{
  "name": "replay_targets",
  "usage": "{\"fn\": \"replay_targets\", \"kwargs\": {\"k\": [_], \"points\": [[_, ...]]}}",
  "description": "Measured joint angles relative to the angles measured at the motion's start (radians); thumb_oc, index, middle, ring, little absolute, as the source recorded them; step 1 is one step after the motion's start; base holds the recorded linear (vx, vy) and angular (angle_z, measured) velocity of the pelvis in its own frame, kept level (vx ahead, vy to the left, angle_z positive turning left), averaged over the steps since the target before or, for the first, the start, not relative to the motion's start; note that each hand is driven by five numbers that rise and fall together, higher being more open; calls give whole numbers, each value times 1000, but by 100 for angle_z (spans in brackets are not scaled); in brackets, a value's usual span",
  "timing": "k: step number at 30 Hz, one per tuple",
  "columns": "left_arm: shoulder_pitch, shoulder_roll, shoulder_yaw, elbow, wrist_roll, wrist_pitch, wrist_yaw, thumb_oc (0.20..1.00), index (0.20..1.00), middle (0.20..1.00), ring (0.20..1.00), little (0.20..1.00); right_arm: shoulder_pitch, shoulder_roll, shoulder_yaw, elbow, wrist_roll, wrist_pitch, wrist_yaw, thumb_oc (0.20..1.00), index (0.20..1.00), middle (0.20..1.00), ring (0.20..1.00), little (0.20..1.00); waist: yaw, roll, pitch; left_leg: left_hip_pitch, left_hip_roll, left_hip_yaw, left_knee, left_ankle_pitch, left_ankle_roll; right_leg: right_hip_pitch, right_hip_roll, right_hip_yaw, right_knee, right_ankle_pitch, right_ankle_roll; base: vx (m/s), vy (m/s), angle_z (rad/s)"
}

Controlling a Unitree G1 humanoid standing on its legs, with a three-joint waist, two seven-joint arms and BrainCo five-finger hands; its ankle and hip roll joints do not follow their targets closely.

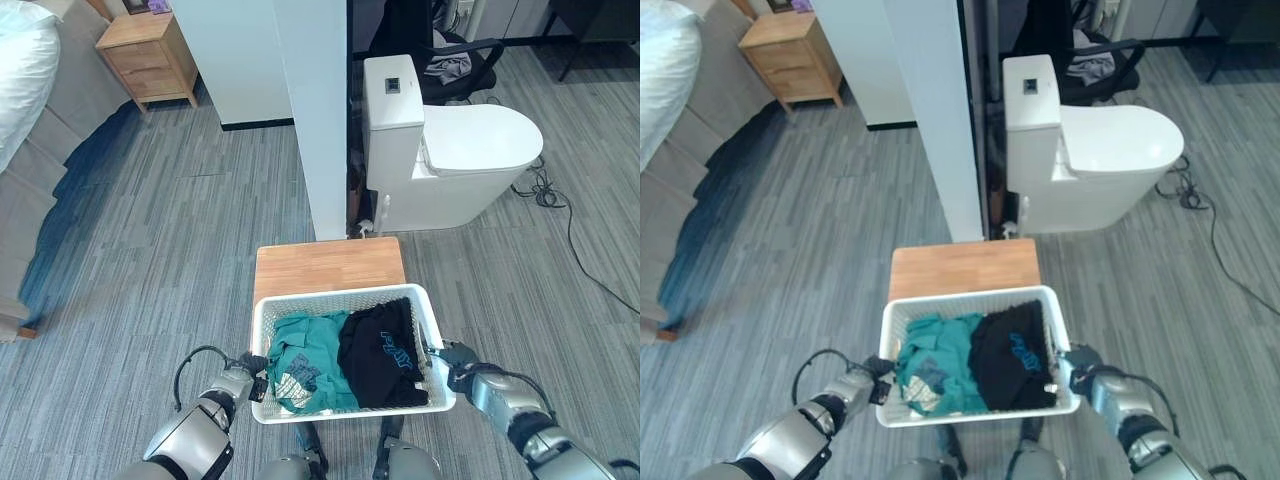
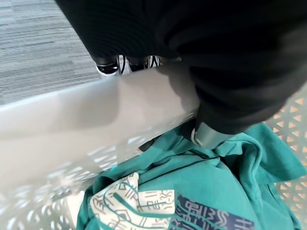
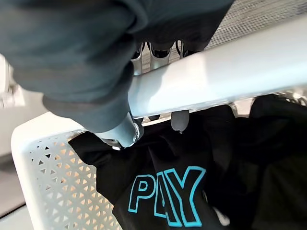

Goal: Grab the laundry basket,head to the washer,open it,put in the laundry and shut it.

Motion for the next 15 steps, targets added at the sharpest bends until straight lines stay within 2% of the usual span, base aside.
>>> {"fn": "replay_targets", "kwargs": {"k": [6, 9, 10, 13, 14, 15], "points": [[54, -14, 1, -17, 1, -1, -1, 200, 200, 200, 200, 200, 34, -7, -37, -15, -67, 0, 0, 200, 200, 200, 200, 200, -15, 13, -7, 31, 3, -7, -3, 2, -3, 34, 4, -7, 0, -8, -3, 46, -22, 3], [60, -11, 1, -17, 1, -1, -1, 200, 200, 200, 200, 200, 35, 4, -37, -10, -72, 0, 0, 200, 200, 200, 200, 200, -14, 11, -6, 44, 0, -20, 18, -6, -16, 38, 6, 6, 9, -26, -8, 17, 12, -13], [62, -3, 1, -18, 1, -1, -1, 200, 200, 200, 200, 200, 30, 10, -37, -4, -80, -1, 0, 200, 200, 200, 200, 200, 2, -2, -7, 43, -3, -117, 57, -11, -27, 35, -3, 45, 36, -38, -15, -19, 45, -48], [59, -1, 0, -28, 2, -4, -2, 200, 200, 200, 200, 200, 10, 22, -45, 51, -82, -9, 8, 200, 200, 200, 200, 200, 7, 0, -9, 55, -6, -236, 69, -27, -52, 25, -1, 81, 65, -39, -9, -23, 69, -38], [54, -2, 1, -21, 4, -4, -2, 200, 200, 200, 200, 200, -8, 35, -60, 96, -82, -9, 12, 200, 200, 200, 200, 200, 6, -3, -12, 51, -4, -253, 70, -38, -66, 15, -1, 89, 79, -41, -4, -40, 105, -25], [48, -7, 1, -15, 16, -4, -2, 200, 200, 200, 200, 200, -8, 37, -63, 109, -81, -9, 12, 200, 200, 200, 200, 200, 3, -3, -12, 51, -3, -249, 69, -46, -62, 13, -2, 89, 85, -42, -2, -41, 116, -13]]}}
